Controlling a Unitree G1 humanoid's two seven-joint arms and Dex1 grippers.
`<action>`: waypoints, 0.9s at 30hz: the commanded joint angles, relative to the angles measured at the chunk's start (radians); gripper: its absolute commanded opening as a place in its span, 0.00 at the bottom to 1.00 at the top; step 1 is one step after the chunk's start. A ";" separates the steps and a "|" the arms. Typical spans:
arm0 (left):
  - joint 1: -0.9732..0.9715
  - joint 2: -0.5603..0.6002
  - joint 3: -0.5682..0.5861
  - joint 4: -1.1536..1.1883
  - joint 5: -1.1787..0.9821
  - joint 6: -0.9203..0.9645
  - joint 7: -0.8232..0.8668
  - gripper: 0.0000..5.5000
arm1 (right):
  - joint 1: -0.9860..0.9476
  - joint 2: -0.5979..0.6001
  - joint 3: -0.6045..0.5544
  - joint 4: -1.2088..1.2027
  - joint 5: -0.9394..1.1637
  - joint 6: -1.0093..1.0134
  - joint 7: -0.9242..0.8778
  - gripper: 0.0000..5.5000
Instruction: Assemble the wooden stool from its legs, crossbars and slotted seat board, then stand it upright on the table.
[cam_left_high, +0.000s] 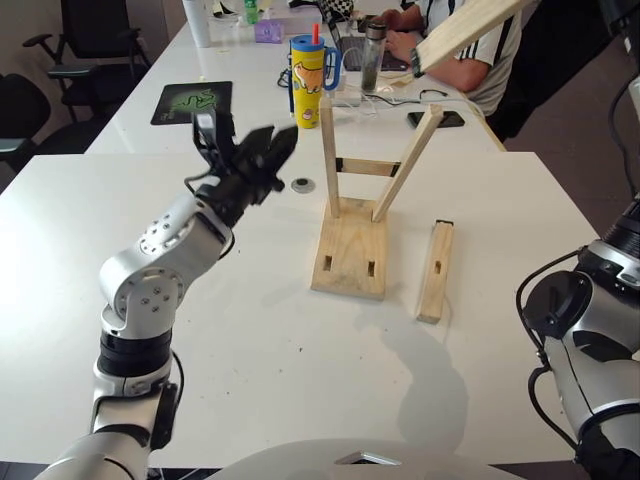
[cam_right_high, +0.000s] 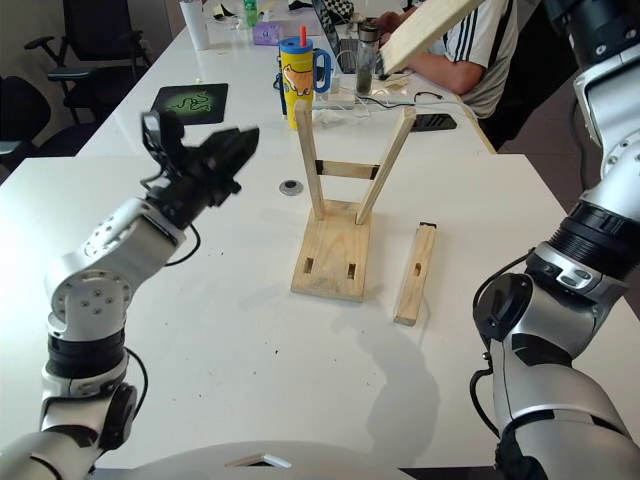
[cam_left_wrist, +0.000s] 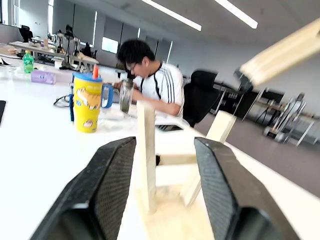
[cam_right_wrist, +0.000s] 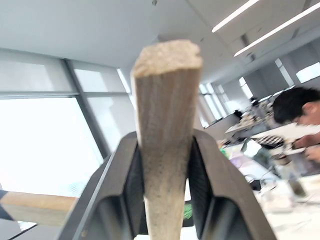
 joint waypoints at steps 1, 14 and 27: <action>0.093 0.093 -0.114 0.055 0.172 0.051 -0.090 0.39 | 0.210 0.024 -0.058 -0.082 0.198 0.164 -0.085 0.19; 0.126 0.026 -0.351 0.265 0.525 0.023 -0.284 0.39 | 0.664 0.256 0.042 -0.370 0.270 0.030 -0.352 0.19; 0.062 -0.147 -0.354 0.367 0.634 -0.010 -0.381 0.39 | 0.751 0.199 0.152 -0.370 0.031 -0.103 -0.260 0.19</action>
